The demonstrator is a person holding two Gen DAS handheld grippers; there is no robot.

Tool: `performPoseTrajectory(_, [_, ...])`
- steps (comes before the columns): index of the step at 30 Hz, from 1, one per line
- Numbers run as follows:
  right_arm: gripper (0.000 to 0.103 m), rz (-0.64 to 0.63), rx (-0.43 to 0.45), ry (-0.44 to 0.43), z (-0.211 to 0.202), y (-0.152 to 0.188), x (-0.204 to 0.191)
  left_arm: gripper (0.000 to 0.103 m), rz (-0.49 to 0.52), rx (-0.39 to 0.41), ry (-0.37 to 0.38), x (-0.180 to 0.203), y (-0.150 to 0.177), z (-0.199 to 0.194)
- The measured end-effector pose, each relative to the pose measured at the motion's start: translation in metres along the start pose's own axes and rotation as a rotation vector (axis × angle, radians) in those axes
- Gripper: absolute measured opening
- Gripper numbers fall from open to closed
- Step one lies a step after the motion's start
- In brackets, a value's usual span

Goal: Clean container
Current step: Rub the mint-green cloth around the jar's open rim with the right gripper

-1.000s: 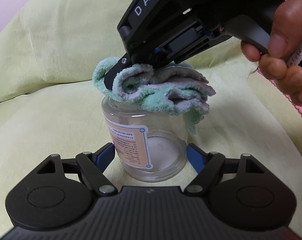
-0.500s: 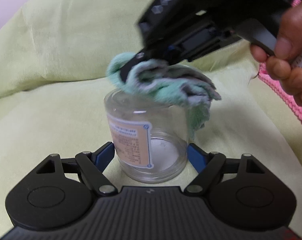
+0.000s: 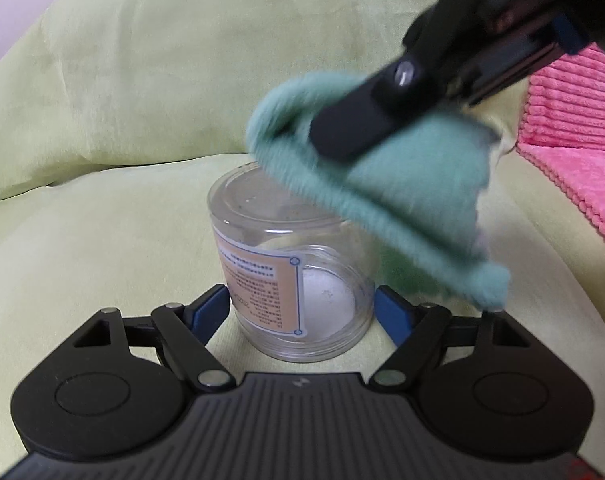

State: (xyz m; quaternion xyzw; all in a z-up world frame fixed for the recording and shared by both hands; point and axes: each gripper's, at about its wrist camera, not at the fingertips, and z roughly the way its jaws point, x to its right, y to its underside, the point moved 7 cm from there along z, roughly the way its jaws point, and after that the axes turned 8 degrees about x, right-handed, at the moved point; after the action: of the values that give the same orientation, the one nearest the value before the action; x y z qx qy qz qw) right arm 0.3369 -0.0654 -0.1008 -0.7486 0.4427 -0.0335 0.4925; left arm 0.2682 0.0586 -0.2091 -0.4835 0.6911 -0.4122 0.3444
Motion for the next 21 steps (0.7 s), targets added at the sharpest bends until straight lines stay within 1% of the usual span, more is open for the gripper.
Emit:
performPoseTrajectory(2, [0.005,-0.014,-0.028,-0.005,0.008,0.004,-0.003,0.08,-0.001,-0.004,-0.002,-0.015,-0.002,0.013])
performPoseTrajectory(4, [0.004,0.018,-0.033,-0.037,0.015,0.004,-0.003,0.08,-0.003,-0.005,-0.004,-0.031,-0.005,0.026])
performPoseTrajectory(6, [0.002,0.016,-0.032,-0.051,0.022,0.002,-0.005,0.08,-0.001,-0.007,-0.007,-0.046,-0.008,0.038])
performPoseTrajectory(7, [0.002,0.014,-0.031,-0.058,0.026,0.001,-0.005,0.08,0.0,-0.008,-0.009,-0.045,-0.013,0.041])
performPoseTrajectory(8, [0.002,0.004,-0.027,-0.058,0.029,-0.001,-0.006,0.08,0.005,-0.006,-0.012,-0.053,-0.015,0.048])
performPoseTrajectory(10, [0.001,-0.016,-0.019,-0.056,0.037,-0.004,-0.009,0.08,0.016,-0.003,-0.019,-0.066,-0.021,0.061])
performPoseTrajectory(14, [0.001,-0.055,0.012,-0.014,0.049,-0.012,-0.008,0.08,0.008,-0.002,-0.02,-0.09,-0.034,0.089])
performPoseTrajectory(18, [0.001,-0.033,0.045,0.024,0.049,-0.017,0.002,0.08,0.009,0.002,-0.021,-0.122,-0.044,0.116])
performPoseTrajectory(21, [0.001,-0.006,0.056,0.021,0.048,-0.017,0.007,0.08,-0.001,0.004,-0.012,-0.147,-0.052,0.136])
